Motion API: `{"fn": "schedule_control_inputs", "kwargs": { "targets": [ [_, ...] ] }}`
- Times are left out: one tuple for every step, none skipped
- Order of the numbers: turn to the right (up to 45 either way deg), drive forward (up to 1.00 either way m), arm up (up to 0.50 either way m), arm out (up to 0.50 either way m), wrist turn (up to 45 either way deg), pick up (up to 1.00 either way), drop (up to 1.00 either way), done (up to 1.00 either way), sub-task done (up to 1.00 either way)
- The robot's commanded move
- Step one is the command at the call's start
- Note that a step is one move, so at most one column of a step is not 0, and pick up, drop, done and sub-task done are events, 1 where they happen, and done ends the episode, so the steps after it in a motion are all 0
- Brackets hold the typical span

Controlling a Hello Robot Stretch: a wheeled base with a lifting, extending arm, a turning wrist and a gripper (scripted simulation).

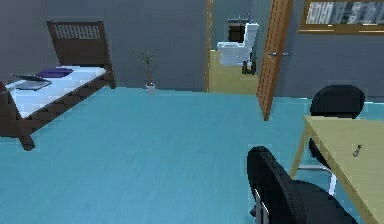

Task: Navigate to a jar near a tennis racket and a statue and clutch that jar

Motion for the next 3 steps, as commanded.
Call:
{"fn": "schedule_control_inputs", "kwargs": {
  "targets": [
    [0.0,0.0,0.0,0.3,0.0,0.0,0.0,0.0,0.0],
    [0.0,0.0,0.0,0.0,45.0,0.0,0.0,0.0,0.0],
    [0.0,0.0,0.0,0.0,45.0,0.0,0.0,0.0,0.0]
  ]
}}
